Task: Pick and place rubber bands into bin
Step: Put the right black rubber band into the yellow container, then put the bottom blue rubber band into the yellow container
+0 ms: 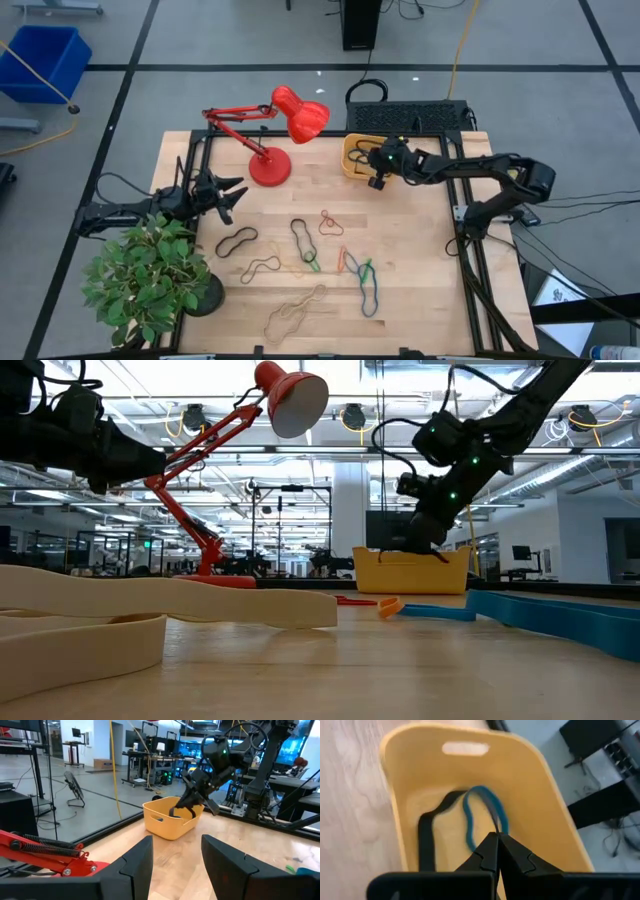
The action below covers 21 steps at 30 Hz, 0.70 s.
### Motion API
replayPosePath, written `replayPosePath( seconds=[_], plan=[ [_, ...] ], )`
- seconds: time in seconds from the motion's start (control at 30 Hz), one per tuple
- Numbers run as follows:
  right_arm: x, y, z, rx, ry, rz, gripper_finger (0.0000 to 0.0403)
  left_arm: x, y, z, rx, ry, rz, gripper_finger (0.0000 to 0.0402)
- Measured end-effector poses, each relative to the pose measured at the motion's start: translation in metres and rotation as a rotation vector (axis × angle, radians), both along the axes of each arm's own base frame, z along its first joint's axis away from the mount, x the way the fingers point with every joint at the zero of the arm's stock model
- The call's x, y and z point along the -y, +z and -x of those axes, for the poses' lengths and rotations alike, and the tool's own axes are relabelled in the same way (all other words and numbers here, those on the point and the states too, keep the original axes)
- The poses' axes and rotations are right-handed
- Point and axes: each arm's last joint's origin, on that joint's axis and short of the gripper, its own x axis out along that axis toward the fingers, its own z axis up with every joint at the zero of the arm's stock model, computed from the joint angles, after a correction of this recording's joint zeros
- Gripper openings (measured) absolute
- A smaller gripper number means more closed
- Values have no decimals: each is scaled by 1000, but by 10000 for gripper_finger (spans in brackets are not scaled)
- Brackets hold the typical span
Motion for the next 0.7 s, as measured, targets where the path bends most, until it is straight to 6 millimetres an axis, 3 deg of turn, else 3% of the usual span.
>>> replayPosePath(
  seconds=[0.43, 0.7],
  plan=[
    [1, -2, -1, 9, -10, -3, 43, 0, 0, 0, 2, 7, 5, 173],
    [3, 5, 0, 15, -94, 75, 127, 0, 0, 0, 3, 7, 7, 173]
  ],
)
